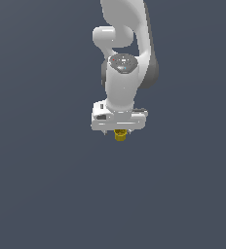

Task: Pick up the object and move it to a goal position.

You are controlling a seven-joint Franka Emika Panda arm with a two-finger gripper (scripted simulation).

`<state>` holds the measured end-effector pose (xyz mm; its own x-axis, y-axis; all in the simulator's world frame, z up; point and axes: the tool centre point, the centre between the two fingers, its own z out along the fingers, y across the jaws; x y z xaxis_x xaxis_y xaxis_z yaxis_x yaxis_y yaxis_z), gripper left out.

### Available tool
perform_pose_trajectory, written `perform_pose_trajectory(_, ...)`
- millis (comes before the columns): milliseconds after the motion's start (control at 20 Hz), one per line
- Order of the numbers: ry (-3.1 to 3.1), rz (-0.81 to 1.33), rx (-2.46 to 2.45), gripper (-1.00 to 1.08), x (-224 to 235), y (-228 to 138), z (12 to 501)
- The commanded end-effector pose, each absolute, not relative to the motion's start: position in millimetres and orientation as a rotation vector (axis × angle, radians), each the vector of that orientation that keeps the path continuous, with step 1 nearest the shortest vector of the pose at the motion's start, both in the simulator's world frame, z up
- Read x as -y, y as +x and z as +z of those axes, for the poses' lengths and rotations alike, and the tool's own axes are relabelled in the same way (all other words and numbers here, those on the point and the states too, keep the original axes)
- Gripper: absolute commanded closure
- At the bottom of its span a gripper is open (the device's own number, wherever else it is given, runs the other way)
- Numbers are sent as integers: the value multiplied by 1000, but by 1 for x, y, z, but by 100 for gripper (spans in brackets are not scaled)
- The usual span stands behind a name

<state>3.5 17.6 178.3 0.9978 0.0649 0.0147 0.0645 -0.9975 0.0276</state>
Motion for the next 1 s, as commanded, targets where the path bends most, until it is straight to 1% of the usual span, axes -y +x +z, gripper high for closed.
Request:
perform_pose_trajectory(0,3113,24,-101,-92,-18,4,178)
perform_pose_trajectory(450,3113,-16,-42,-92,15,-1,175)
perform_pose_trajectory(950,3115,-13,-43,-92,8,-7,167)
